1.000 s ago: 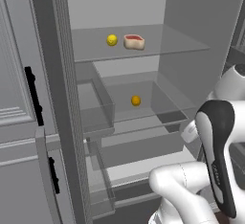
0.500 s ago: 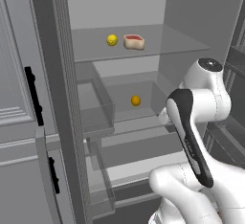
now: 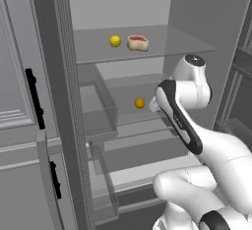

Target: Place one lemon and one steak in each tupperware on the nearby counter, to pack two identical lunches.

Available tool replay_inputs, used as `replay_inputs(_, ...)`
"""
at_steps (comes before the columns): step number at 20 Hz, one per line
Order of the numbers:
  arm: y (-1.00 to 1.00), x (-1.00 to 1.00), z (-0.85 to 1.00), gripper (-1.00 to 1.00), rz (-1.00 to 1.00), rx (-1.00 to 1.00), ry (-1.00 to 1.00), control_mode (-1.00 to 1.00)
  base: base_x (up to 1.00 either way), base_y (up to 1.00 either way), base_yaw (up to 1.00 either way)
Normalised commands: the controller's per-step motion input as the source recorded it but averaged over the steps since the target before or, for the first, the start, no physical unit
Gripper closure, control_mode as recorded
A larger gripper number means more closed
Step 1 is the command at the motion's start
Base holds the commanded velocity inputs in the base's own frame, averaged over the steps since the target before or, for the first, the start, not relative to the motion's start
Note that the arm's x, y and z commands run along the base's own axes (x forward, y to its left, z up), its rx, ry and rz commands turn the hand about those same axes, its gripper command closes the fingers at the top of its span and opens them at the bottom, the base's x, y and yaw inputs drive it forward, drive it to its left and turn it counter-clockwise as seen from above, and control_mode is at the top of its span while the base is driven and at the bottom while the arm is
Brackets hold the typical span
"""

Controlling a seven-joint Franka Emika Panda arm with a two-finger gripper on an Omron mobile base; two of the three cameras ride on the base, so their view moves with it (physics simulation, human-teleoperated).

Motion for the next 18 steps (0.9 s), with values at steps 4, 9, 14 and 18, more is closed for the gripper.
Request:
replay_inputs(4, 0.01, 0.69, -0.33, -1.00, -0.05, 0.02, 0.00, -1.00, 0.00, 0.00, 0.00)
replay_inputs(9, 0.03, 0.57, -0.53, -1.00, -0.03, 0.00, 0.00, -1.00, 0.00, 0.00, 0.00)
replay_inputs(14, 0.11, 0.02, -0.52, -1.00, -0.01, 0.00, -0.07, -1.00, 0.00, 0.00, 0.00)
replay_inputs(18, 0.34, 0.02, 0.00, -1.00, -0.06, 0.00, -0.10, -1.00, 0.00, 0.00, 0.00)
